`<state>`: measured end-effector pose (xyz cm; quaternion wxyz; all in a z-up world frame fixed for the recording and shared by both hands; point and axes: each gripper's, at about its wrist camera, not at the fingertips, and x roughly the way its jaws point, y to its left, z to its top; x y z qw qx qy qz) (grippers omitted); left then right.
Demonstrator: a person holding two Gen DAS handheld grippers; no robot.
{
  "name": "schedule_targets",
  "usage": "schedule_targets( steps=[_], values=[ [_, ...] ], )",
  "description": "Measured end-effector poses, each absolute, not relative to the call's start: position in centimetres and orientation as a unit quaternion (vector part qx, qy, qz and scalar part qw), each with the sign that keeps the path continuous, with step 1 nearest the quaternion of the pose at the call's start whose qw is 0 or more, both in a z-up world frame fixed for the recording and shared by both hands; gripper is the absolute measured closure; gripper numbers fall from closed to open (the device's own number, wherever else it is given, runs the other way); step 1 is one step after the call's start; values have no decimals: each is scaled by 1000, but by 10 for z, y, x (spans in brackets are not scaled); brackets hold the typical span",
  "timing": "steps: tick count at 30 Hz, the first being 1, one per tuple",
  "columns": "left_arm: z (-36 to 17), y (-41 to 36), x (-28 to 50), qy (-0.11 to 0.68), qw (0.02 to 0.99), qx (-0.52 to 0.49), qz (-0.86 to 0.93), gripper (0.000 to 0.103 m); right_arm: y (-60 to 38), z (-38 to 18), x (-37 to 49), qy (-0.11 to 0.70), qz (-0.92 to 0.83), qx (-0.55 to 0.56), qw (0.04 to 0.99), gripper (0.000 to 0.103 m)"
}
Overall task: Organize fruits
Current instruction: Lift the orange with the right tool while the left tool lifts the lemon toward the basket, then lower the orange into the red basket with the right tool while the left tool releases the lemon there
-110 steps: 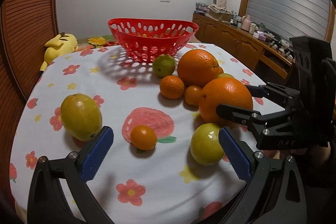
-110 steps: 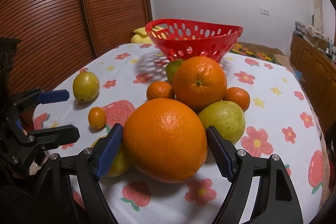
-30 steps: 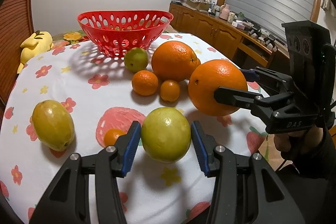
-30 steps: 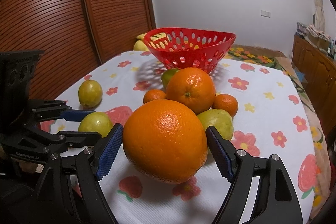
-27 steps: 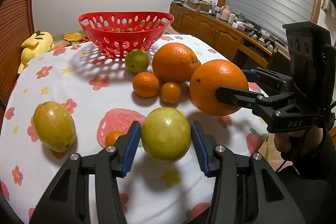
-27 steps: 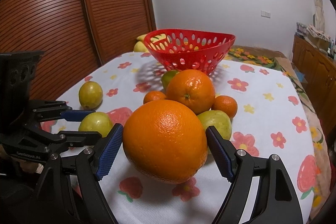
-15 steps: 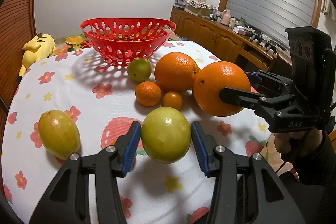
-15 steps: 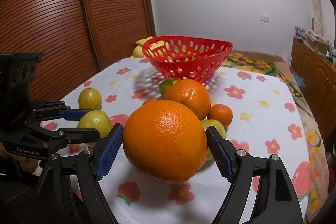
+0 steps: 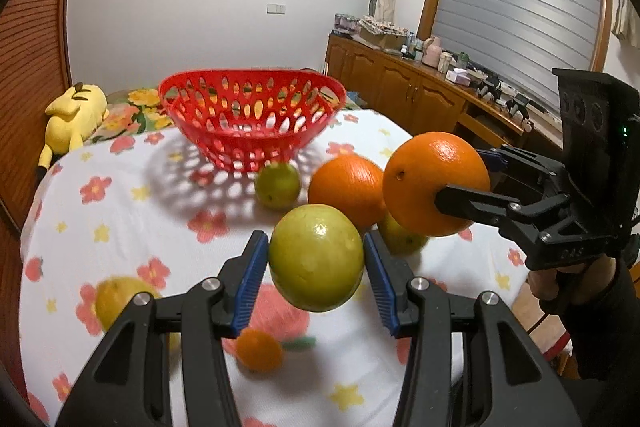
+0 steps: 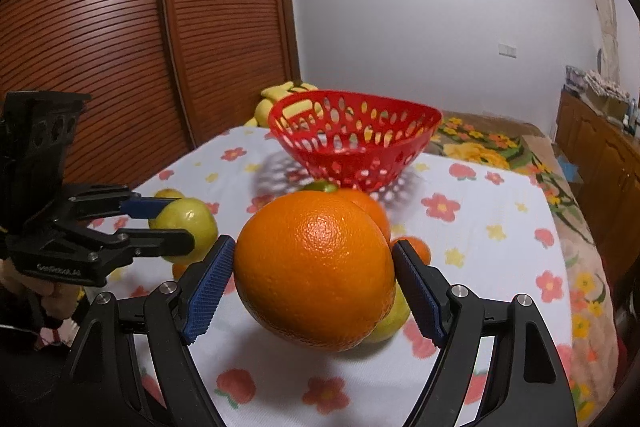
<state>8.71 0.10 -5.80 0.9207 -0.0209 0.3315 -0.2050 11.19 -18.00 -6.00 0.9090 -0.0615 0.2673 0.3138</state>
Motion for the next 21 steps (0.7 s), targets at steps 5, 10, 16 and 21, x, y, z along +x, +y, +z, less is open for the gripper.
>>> schedule_targets(
  steps=[5,10,16,21],
  values=[
    [-46,5,106,322,925,-20,-201,56,-178,-47,127,261,315,-69,910,21],
    [-34,9,130,315,928,-18,-196,56,-177,-33,141,254,315,-77,911,21],
    [-24,14,159,314,930,-18,-191,56,-171,-15,166,245,323,-86,910,21],
    [-22,19,186,319,929,-20,-184,56,-165,-6,189,244,331,-95,906,21]
  ],
)
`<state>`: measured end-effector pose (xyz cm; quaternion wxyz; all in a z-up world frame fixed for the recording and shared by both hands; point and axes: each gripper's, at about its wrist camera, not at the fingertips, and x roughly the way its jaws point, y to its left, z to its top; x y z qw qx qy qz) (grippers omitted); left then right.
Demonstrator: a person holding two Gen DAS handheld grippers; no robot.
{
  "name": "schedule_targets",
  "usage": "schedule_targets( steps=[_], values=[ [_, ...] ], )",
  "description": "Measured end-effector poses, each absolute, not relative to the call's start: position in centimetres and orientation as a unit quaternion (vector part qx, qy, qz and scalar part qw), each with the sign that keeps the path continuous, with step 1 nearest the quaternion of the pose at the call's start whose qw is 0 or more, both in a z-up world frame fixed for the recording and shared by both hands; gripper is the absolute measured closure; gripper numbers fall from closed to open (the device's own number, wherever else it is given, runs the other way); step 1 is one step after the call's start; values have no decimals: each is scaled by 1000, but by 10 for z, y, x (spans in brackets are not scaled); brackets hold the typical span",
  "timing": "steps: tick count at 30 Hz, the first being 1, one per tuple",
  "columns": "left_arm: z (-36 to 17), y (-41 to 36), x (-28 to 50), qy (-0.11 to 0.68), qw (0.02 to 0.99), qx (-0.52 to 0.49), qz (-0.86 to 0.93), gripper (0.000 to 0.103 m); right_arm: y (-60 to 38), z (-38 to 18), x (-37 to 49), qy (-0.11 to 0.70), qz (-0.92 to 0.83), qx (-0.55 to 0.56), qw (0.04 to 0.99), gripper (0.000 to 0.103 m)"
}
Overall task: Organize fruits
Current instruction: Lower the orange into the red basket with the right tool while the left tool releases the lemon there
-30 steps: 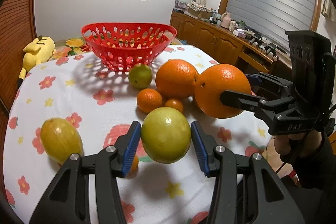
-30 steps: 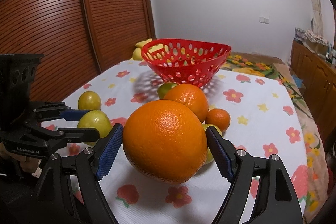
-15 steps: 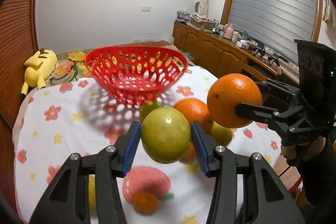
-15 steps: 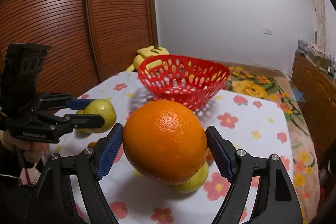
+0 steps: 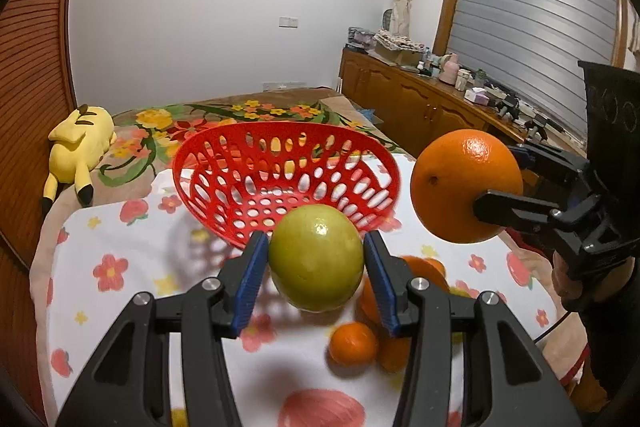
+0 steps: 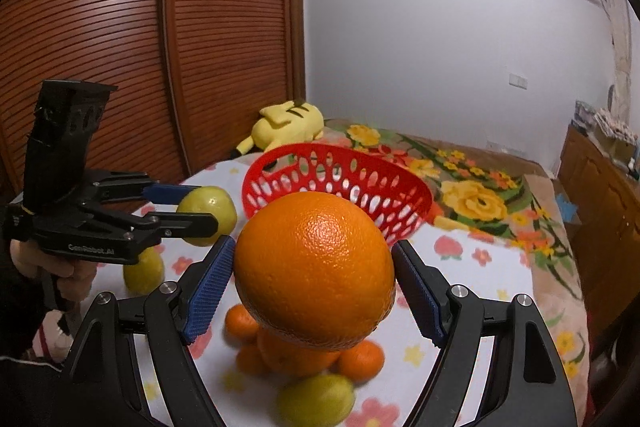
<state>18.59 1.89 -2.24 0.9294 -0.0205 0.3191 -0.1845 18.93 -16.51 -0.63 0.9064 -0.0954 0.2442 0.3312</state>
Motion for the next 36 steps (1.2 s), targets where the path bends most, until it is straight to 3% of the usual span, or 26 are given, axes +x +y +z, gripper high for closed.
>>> schedule_targets(
  steps=[19,36],
  values=[
    [-39,37,254,349,921,-28,-170,55,-115,-26,300,312,360,-177,861,21],
    [-52,39,274,370,916,-14,-153,55,-96,-70,337,395,357,-227,815,21]
  ],
)
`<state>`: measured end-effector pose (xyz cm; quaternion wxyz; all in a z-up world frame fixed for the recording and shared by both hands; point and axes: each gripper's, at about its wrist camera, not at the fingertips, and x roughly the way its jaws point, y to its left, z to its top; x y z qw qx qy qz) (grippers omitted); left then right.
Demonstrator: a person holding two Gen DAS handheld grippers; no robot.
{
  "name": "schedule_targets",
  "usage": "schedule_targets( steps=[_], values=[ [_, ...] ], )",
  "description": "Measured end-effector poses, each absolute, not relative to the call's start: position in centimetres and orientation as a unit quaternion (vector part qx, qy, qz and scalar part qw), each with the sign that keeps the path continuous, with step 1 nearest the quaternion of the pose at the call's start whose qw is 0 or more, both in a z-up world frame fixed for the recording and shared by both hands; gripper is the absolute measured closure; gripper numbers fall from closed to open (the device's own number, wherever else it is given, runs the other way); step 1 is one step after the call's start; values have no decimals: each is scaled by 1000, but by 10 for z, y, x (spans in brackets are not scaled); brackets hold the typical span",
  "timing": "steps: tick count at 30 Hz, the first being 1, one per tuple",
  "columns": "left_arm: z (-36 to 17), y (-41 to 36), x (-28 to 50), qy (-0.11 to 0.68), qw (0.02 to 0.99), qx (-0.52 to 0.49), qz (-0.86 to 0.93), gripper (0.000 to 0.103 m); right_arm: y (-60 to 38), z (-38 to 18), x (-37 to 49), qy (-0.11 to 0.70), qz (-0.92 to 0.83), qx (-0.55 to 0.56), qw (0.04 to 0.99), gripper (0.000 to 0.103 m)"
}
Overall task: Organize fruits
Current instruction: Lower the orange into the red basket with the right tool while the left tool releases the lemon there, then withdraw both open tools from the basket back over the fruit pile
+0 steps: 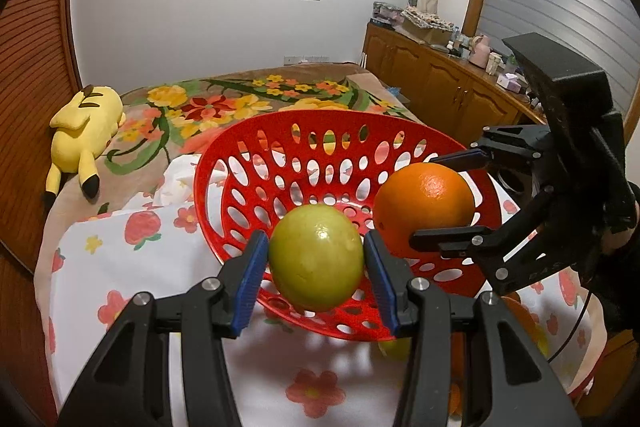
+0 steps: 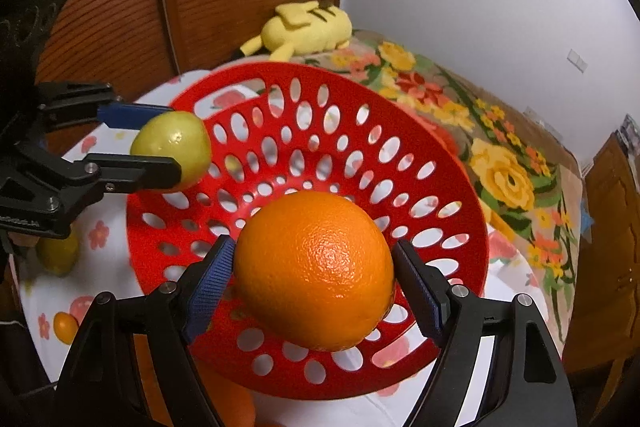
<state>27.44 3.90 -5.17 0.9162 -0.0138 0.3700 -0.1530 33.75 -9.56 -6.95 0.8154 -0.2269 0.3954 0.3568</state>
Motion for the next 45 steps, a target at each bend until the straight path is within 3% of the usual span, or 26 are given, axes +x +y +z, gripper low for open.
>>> schedule_targets(
  steps=[11,21,25,45],
  values=[
    [-54,38,277,375,915,-5,-149,55,-94,-81,342,417,346,-227,809,21],
    [-57,37,280,381,911,-8,-159,54,-113,-51,343,395,338,-181,835,21],
    [-56,36,277,378,913,-15,-155,47,-124,-41,334,385,335,-165,844,21],
    [-21,37,179,311,936,-17,-165,34,-159,11,228,291,309,-72,903,19]
  ],
)
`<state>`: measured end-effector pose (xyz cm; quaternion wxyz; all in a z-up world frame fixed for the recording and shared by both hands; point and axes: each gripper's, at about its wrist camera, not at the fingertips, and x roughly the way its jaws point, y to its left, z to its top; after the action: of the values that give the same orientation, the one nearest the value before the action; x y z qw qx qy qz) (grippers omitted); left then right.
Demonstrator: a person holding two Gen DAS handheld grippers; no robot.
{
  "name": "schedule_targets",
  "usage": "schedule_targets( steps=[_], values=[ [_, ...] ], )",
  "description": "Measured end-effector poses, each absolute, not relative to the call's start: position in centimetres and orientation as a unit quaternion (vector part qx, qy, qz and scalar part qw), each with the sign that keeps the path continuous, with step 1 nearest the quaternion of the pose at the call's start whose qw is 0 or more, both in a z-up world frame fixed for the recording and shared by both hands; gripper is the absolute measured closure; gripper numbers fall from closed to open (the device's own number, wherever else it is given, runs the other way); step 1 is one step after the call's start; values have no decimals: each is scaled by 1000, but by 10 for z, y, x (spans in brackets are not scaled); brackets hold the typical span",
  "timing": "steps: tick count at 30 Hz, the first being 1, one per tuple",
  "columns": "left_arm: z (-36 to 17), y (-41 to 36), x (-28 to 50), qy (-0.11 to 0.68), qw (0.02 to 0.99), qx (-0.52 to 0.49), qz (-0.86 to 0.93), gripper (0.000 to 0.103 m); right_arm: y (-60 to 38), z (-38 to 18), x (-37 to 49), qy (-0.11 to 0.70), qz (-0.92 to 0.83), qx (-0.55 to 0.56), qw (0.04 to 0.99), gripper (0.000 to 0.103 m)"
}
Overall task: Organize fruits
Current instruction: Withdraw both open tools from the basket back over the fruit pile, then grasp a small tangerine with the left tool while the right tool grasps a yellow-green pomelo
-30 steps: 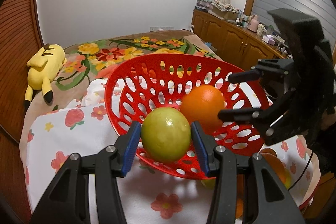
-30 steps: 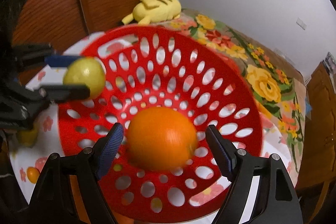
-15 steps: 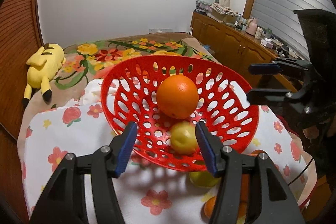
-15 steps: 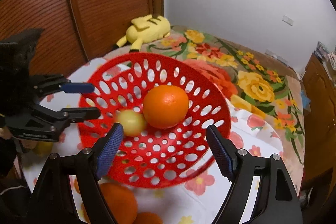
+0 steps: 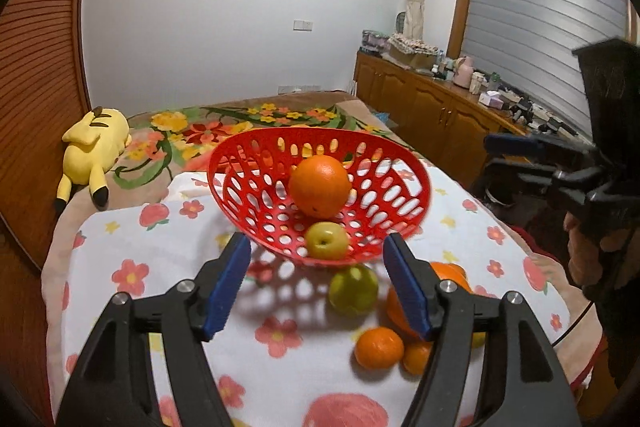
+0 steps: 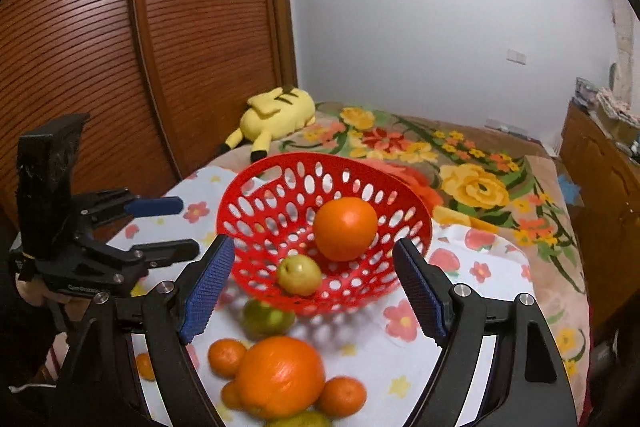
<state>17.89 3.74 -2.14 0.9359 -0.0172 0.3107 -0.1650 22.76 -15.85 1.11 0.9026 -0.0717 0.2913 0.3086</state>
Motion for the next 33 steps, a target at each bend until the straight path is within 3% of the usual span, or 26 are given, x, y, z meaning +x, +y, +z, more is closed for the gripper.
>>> schedule_targets(
  steps=[15,33],
  values=[
    [-28,35,104,295,939,-14,-175,32,-182,-31,150,286,272,-42,918,19],
    [-70,37,79,335,927,-16,-165,32,-188,-70,131,302,275,-27,912,21]
  ],
)
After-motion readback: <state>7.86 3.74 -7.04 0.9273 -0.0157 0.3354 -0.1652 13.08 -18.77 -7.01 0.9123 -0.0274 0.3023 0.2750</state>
